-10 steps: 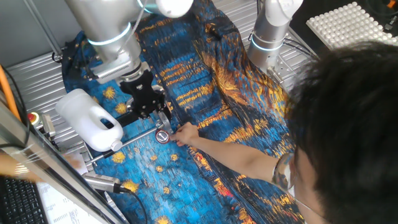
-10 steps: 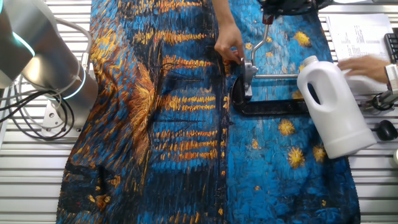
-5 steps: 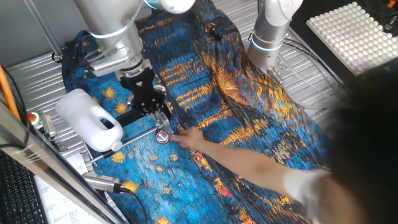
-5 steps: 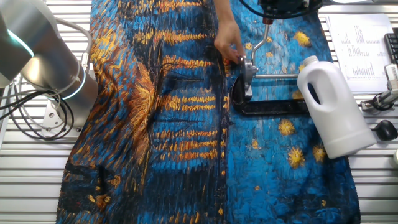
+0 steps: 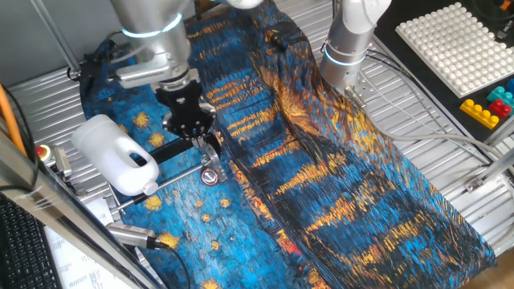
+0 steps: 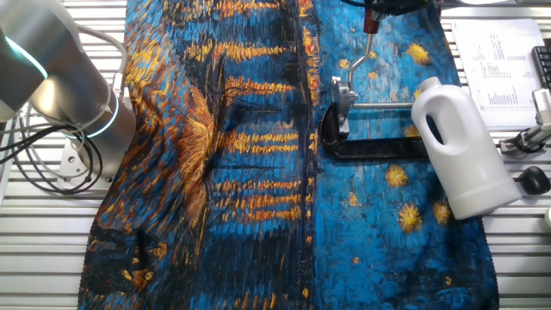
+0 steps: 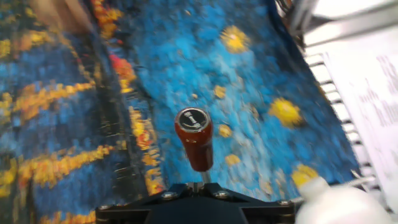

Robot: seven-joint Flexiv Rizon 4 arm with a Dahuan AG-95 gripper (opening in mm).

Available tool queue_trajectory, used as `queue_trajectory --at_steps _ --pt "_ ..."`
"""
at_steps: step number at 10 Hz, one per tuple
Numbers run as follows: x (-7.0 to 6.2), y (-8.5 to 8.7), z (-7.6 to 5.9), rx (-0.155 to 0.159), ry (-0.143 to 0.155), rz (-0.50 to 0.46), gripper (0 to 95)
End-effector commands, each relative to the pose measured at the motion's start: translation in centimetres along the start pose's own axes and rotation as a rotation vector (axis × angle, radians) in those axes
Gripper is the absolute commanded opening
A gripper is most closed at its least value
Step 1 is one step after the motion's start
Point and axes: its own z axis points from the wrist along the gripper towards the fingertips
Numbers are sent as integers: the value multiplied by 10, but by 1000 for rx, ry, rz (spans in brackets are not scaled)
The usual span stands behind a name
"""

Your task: Pull up the lever

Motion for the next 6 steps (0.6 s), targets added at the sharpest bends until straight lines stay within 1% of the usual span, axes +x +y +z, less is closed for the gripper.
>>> queue_trajectory --at_steps 1,2,3,4,5,6 --pt "12 -4 -3 70 38 230 0" --pt "10 -7 -3 66 27 384 0" --pt "10 -7 -3 99 72 585 0" --pt "10 -7 -3 122 99 713 0" --pt "10 -7 -3 148 116 888 0" --pt "10 -7 -3 153 110 997 0"
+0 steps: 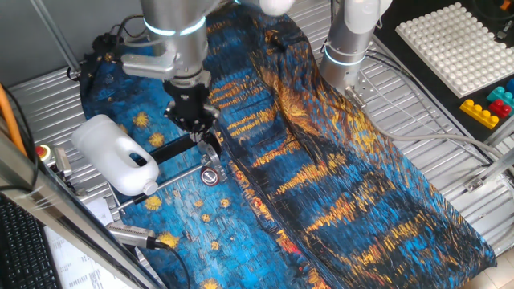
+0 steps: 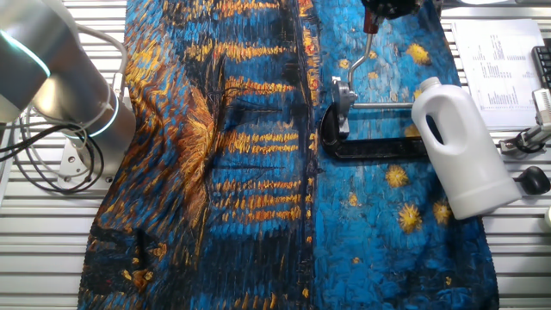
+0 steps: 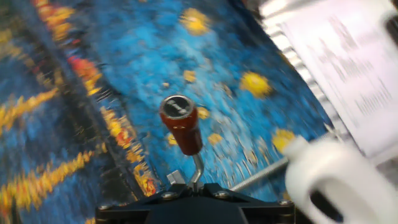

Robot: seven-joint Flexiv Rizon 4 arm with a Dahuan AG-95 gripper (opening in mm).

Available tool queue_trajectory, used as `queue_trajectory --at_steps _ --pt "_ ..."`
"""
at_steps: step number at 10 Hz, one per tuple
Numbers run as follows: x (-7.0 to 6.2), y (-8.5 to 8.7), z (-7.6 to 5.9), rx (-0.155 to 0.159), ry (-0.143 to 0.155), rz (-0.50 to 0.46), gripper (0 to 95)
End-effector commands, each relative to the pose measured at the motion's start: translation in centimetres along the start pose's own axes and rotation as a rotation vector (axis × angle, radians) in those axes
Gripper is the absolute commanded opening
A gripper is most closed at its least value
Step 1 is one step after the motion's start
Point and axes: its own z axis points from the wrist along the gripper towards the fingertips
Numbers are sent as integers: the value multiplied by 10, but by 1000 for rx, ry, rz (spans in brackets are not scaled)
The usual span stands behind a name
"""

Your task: Pull up the lever

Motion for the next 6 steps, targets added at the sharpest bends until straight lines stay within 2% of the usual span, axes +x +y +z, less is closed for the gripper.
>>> queue_trajectory --at_steps 1,3,4,6 --pt "3 -3 -2 52 79 625 0" --pt "5 -4 -1 35 119 679 0" --pt "15 -7 -1 49 127 684 0" --pt "32 -28 2 49 136 680 0"
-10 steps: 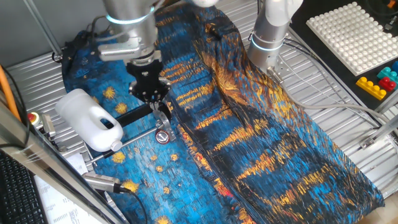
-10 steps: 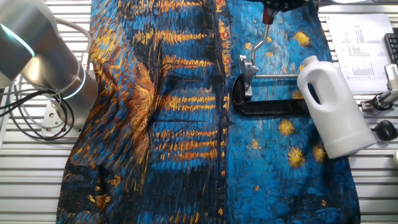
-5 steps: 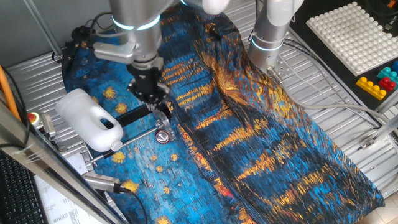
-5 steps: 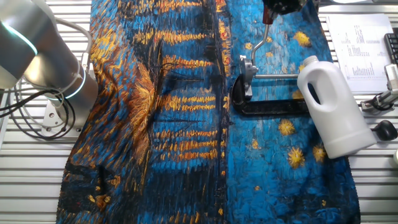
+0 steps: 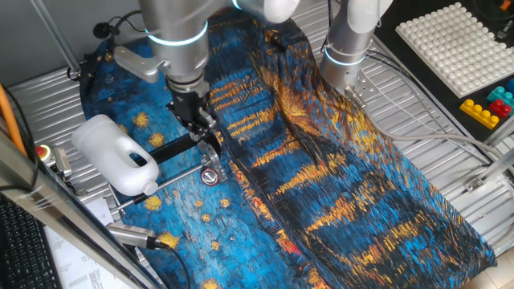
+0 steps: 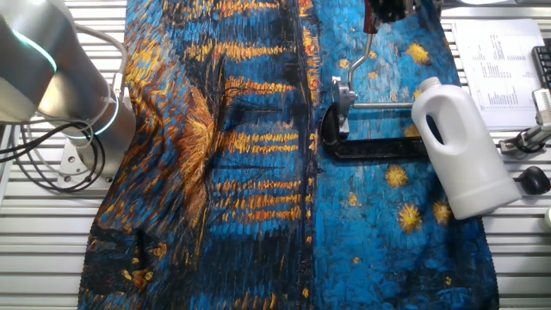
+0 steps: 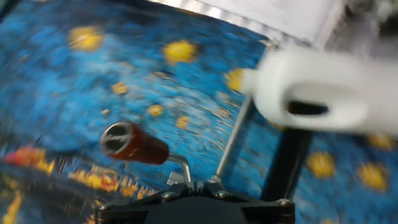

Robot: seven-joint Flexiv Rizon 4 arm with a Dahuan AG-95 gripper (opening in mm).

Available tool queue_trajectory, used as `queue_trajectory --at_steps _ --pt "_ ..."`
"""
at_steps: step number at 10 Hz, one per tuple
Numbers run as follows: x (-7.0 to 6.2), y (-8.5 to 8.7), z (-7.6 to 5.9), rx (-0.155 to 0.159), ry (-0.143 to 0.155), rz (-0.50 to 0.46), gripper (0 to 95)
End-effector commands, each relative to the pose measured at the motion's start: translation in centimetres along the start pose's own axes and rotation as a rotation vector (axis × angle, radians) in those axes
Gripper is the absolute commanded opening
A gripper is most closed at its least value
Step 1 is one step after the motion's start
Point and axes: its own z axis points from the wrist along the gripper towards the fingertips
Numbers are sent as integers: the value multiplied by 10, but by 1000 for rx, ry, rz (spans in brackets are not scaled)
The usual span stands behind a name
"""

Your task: Pull up the lever

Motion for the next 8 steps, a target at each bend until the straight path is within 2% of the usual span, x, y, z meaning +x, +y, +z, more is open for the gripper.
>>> queue_trajectory --at_steps 1,2,3,4,7,8 --pt "9 -54 9 25 60 190 0" --pt "10 -66 11 33 61 186 0" --pt "13 -85 15 32 58 152 0" --pt "15 -93 16 18 51 140 0" --pt "16 -83 13 20 45 176 0" --pt "24 -85 15 15 39 186 0"
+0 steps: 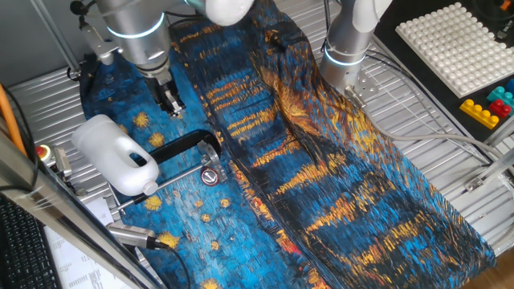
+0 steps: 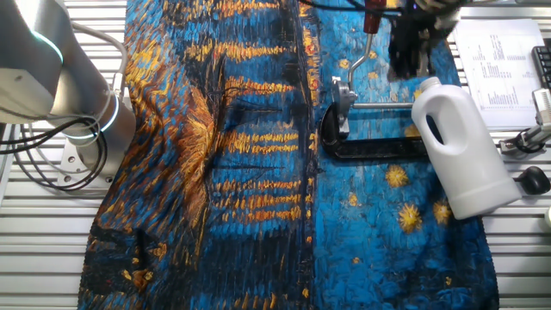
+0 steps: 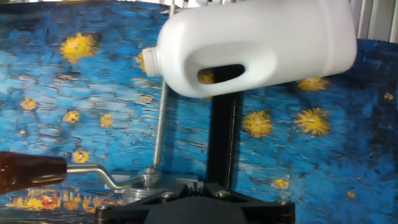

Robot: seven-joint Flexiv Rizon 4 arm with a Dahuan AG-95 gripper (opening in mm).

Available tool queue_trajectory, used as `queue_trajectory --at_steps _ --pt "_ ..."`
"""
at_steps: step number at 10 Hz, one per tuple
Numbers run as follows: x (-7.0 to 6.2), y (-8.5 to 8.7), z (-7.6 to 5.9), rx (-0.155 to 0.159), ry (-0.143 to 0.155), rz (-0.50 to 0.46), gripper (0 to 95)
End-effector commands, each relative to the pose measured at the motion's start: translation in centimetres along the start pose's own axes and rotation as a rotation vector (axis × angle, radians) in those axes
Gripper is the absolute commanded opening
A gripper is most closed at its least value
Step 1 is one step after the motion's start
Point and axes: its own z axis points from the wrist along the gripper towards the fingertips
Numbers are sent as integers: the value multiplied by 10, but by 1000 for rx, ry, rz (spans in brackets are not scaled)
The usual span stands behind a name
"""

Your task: Pull up the lever

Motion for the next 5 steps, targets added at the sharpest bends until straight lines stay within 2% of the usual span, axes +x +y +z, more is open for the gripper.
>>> queue_trajectory --at_steps 1,2,3,5 --pt "14 -6 5 -15 -31 5 0" --pt "24 -11 10 -12 -33 9 0" --pt "24 -11 10 -13 -36 -17 0" --pt "24 -11 10 -17 -24 52 0"
